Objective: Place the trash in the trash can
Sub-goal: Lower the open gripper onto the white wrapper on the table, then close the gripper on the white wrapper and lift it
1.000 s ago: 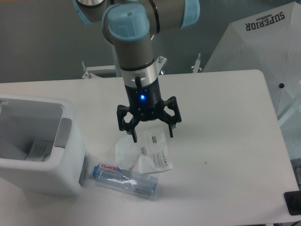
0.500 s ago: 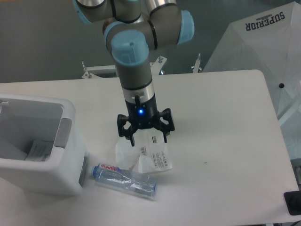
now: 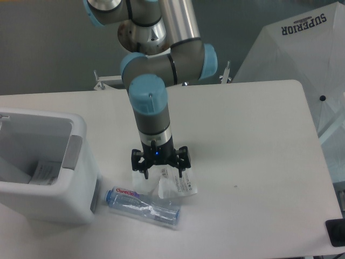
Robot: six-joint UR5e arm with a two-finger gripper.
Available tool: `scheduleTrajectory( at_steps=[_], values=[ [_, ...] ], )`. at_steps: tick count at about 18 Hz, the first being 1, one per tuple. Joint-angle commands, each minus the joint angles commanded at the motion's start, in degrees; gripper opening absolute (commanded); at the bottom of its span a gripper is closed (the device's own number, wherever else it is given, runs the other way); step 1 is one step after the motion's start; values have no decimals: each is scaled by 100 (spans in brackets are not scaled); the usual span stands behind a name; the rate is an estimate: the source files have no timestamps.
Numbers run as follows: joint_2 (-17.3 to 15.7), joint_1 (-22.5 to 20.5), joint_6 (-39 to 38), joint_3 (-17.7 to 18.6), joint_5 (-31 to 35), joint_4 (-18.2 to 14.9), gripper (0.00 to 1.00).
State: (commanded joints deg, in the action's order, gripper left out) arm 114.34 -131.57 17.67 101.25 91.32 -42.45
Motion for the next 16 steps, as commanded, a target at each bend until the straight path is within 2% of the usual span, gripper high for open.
scheduleTrajectory(
  at_steps=[9,16],
  values=[
    [220,35,0,-44,44,9,100],
    [378,62,0,-106,53,176,100]
  ],
)
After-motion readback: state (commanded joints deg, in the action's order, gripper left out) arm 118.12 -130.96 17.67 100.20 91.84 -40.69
